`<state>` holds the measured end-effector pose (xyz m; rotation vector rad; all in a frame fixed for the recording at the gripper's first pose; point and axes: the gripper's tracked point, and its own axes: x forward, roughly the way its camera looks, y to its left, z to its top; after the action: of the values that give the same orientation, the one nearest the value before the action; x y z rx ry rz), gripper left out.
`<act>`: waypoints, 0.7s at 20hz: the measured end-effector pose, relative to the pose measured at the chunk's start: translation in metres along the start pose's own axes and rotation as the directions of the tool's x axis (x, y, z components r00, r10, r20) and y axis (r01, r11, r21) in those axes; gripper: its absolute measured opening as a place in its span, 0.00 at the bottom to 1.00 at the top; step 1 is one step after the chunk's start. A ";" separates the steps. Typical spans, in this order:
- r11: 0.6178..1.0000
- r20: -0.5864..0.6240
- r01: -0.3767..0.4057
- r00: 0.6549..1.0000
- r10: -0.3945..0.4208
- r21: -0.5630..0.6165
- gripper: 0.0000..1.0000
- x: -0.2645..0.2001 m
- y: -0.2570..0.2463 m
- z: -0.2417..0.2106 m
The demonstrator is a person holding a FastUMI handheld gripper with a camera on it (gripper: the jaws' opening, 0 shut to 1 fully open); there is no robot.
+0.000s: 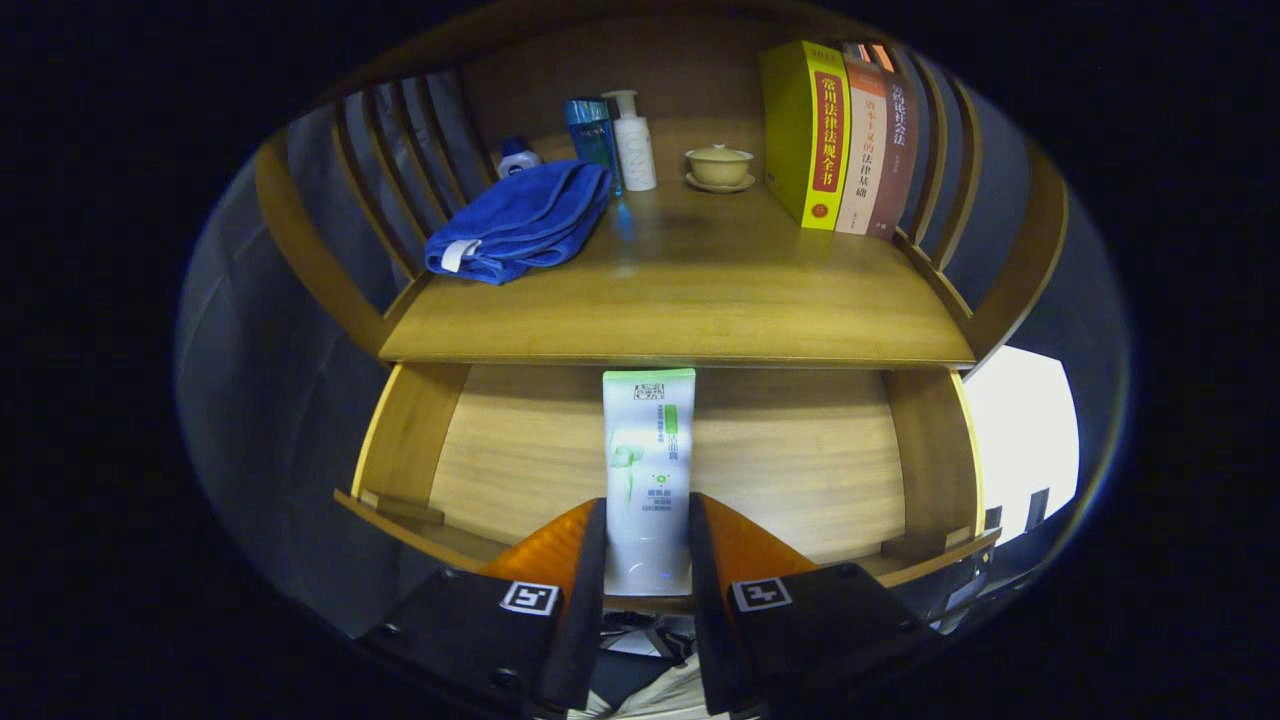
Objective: Pull open the drawer, take out the items inside it, and place them on the countertop above the cabinet.
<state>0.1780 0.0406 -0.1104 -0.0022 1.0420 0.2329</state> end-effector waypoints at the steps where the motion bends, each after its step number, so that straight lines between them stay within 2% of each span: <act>1: 1.000 0.008 -0.001 1.000 0.001 -0.011 0.49 -0.005 0.000 -0.001; 6: 0.999 0.068 -0.027 0.997 0.029 -0.035 0.49 -0.033 0.007 0.000; 11: 0.996 0.194 0.038 0.981 -0.023 -0.077 0.49 -0.047 -0.001 0.033; 14: 0.998 0.229 0.034 0.973 -0.019 -0.060 0.49 -0.038 0.006 0.047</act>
<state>0.1986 0.0443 -0.0540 -0.0455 0.8041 0.2357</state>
